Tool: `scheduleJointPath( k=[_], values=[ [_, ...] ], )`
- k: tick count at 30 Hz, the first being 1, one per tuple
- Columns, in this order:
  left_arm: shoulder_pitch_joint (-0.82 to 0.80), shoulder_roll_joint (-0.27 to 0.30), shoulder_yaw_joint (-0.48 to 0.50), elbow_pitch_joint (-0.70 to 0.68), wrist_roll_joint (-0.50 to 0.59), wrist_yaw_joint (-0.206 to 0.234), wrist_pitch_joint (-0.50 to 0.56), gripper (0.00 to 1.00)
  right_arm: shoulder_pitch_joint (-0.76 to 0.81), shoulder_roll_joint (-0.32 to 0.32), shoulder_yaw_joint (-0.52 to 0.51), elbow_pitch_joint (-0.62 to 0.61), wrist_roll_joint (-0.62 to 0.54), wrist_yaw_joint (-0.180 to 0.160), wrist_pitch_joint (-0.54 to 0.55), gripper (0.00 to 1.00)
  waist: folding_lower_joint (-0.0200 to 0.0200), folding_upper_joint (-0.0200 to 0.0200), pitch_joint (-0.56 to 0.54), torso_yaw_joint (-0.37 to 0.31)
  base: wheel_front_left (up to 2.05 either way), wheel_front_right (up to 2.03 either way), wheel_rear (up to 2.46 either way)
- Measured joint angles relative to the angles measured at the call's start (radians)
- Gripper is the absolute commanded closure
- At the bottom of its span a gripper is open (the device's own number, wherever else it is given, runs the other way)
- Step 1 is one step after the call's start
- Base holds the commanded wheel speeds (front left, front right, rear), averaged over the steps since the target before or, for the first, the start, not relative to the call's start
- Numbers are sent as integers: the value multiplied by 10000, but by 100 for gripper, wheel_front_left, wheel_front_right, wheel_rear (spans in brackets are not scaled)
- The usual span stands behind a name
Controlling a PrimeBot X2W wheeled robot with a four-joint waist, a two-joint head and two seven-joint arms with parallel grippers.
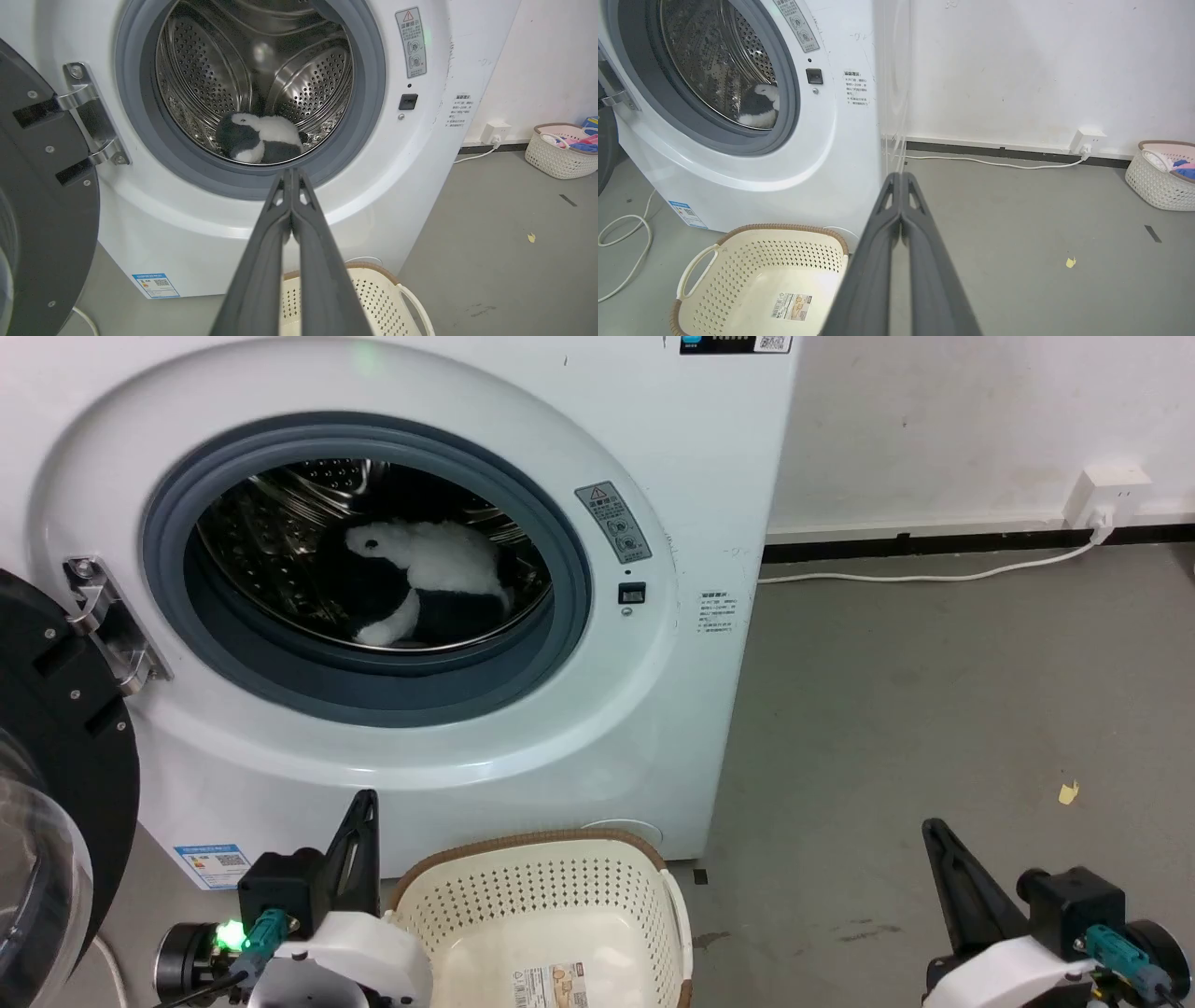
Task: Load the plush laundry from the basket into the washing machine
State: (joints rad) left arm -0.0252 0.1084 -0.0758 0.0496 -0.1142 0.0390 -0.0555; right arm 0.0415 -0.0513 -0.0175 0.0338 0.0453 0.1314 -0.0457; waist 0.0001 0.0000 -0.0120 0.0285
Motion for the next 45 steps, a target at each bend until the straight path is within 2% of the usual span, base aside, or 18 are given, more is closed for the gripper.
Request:
scheduleJointPath(
  k=[27,45],
  values=[
    [62,-571,681,-435,1058,-336,546,100,-296,0,159,-282,-378,2,443,100,-2,0,121,-286,0,0,0],
    [71,-585,750,-451,1118,-337,552,100,-296,0,176,-295,-378,2,445,100,-1,0,120,-286,0,0,0]
  ],
)
